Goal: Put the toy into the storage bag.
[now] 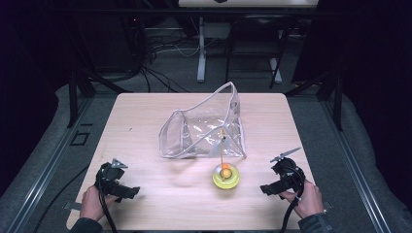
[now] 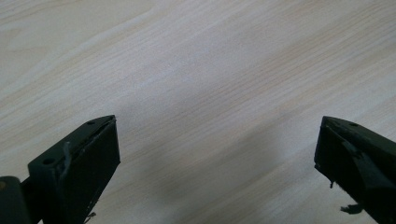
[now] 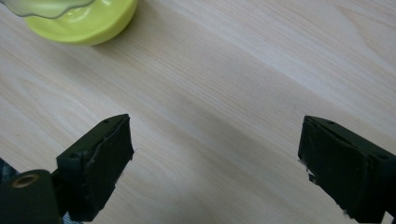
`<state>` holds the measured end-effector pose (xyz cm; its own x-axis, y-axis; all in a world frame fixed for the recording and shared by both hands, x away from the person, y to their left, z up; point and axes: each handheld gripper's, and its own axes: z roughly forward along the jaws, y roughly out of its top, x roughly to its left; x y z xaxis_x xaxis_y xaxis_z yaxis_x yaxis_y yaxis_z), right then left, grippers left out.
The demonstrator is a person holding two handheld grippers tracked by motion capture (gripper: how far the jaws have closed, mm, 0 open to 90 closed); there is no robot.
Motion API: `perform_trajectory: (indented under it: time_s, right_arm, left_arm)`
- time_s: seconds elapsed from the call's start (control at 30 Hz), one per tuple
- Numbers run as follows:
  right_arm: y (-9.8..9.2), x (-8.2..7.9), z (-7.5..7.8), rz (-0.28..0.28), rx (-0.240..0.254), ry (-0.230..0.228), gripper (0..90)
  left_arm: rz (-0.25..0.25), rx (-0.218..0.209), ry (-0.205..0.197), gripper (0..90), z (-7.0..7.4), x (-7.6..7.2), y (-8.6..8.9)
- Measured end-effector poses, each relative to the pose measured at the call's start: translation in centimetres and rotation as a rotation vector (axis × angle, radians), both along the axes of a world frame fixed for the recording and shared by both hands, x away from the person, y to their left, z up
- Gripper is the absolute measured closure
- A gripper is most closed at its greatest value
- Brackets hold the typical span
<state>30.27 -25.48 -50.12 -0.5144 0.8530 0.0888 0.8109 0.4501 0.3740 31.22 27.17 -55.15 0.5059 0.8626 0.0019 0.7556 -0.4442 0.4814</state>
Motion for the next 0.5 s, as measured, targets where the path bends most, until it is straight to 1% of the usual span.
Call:
perform_trajectory:
  time_s: [0.07, 0.13, 0.17, 0.2, 0.23, 0.27, 0.3, 0.33, 0.43, 0.47, 0.5]
  right_arm:
    - [0.4, 0.1, 0.2, 0.011, 0.011, -0.001, 9.3]
    - [0.7, 0.2, 0.4, 0.012, 0.002, 0.006, 9.3]
    - [1.1, 0.3, 0.6, 0.026, 0.017, 0.011, 9.2]
    - [1.3, 0.4, 0.8, 0.030, -0.001, 0.004, 9.2]
    - [1.6, 0.5, 0.9, 0.033, 0.013, 0.011, 9.2]
    - [1.7, 0.6, 1.1, 0.048, -0.002, 0.009, 9.1]
    - [1.9, 0.7, 1.2, 0.048, 0.011, 0.006, 9.1]
    - [2.1, 0.8, 1.5, 0.055, -0.001, 0.005, 9.0]
    - [2.6, 1.0, 2.0, 0.071, 0.014, 0.008, 8.9]
    - [2.6, 1.0, 2.0, 0.071, 0.014, 0.008, 8.9]
    - [3.0, 1.1, 2.3, 0.082, 0.013, 0.011, 8.6]
  left_arm:
    - [0.000, 0.000, -0.001, 0.2, 0.0, 0.0, 0.0]
    - [-0.004, 0.005, 0.000, 0.2, 0.0, 0.0, 0.0]
    - [-0.006, 0.008, 0.001, 0.2, 0.0, 0.0, 0.0]
    - [-0.008, 0.008, 0.003, 0.2, 0.0, 0.0, 0.0]
    - [-0.006, 0.008, 0.004, 0.2, 0.0, 0.0, 0.0]
    - [-0.006, 0.008, 0.004, 0.2, 0.0, 0.0, 0.0]
    - [-0.007, 0.014, -0.005, 0.2, 0.0, 0.0, -0.1]
    - [-0.007, 0.014, -0.005, 0.2, 0.0, 0.0, -0.1]
    - [-0.006, 0.011, -0.006, 0.2, 0.0, 0.0, -0.1]
    - [-0.006, 0.011, -0.006, 0.2, 0.0, 0.0, -0.1]
    - [-0.004, 0.011, -0.004, 0.2, 0.0, 0.0, -0.1]
